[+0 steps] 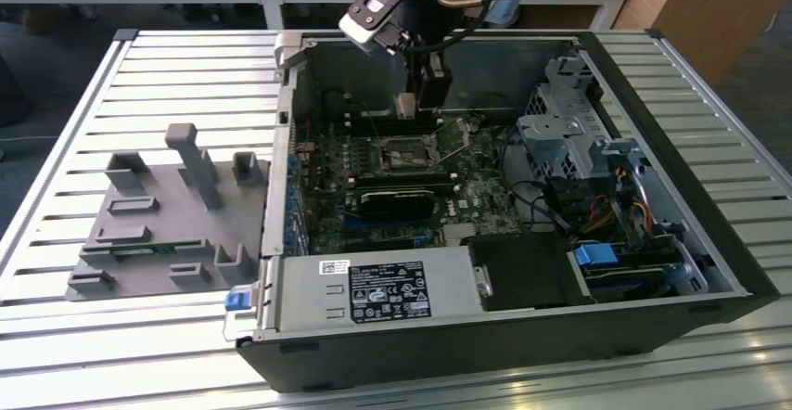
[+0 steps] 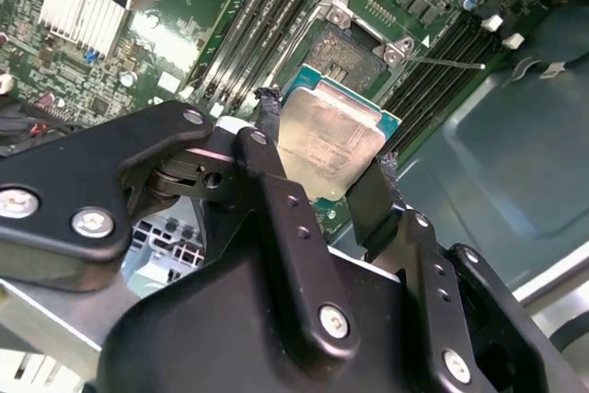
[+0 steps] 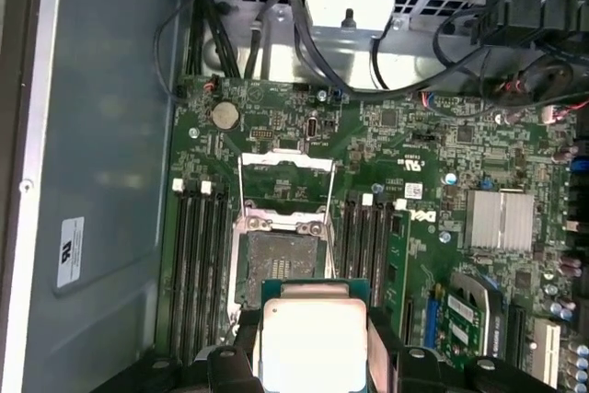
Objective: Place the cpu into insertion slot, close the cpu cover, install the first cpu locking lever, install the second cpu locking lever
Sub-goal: 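Place the cpu into insertion slot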
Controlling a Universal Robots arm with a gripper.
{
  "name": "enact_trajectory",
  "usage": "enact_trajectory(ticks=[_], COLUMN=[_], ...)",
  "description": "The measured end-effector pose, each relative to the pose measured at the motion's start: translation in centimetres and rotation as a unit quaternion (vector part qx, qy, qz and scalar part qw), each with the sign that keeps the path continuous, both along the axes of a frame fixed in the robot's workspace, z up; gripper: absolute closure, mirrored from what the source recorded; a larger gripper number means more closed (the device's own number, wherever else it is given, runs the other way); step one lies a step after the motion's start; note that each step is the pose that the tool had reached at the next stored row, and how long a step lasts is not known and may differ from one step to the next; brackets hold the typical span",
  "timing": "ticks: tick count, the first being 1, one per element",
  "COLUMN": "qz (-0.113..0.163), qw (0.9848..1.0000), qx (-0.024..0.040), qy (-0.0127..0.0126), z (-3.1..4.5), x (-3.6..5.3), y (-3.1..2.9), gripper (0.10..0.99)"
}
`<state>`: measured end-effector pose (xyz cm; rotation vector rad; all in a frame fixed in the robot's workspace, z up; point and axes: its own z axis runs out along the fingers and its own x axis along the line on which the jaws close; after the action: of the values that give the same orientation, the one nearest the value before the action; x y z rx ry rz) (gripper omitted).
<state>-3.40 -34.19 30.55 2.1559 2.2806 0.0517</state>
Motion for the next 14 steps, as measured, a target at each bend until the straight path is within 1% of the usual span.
enact_trajectory(ticks=[4, 7, 9, 14], qz=[0.0, -0.002, -0.005, -0.015], qw=[1.0, 1.0, 1.0, 0.9999], qx=[0.0003, 0.0004, 0.0004, 0.0], qy=[0.0, 0.0, 0.0, 0.0], z=[-0.72, -1.27, -1.64, -2.55], x=[0.03, 0.18, 0.34, 0.35], y=[0.1, 0.3, 0.43, 0.7], gripper=[0.545, 0.545, 0.545, 0.545])
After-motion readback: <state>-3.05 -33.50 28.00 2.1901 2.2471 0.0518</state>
